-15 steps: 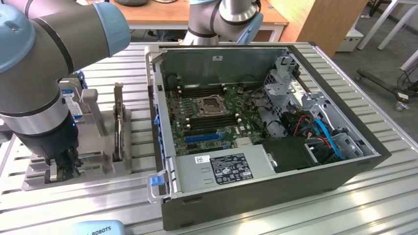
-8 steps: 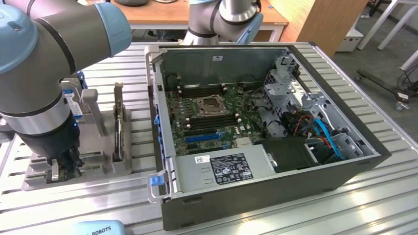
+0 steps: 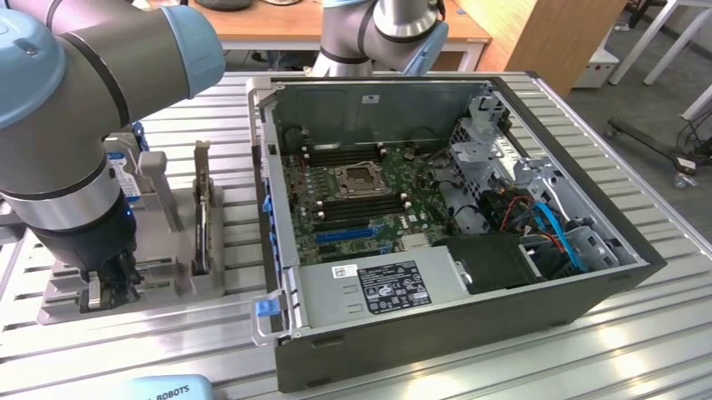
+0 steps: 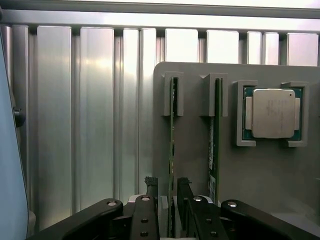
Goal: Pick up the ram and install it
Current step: 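Pick up the ram and move it above insertion slot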
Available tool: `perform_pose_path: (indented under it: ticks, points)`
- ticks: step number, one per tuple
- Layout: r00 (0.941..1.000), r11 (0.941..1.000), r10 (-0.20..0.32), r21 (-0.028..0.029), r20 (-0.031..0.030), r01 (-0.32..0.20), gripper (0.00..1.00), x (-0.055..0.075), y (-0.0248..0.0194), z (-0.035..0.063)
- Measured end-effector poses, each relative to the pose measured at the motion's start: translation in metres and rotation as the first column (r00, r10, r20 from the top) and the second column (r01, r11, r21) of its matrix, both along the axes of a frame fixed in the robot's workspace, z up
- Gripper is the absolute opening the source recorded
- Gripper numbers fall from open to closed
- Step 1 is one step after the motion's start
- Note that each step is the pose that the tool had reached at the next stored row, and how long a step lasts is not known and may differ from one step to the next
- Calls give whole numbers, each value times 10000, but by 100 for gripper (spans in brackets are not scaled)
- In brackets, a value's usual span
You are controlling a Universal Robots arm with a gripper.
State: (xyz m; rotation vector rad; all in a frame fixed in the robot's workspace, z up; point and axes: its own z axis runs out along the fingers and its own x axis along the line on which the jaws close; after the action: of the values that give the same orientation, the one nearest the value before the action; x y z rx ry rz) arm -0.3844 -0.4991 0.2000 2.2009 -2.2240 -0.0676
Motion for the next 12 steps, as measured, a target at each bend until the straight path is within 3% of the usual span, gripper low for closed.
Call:
perform_pose_path:
  ticks: [12]
  points:
    - [10000, 10000, 0, 2, 0, 0, 30, 0, 16, -3]
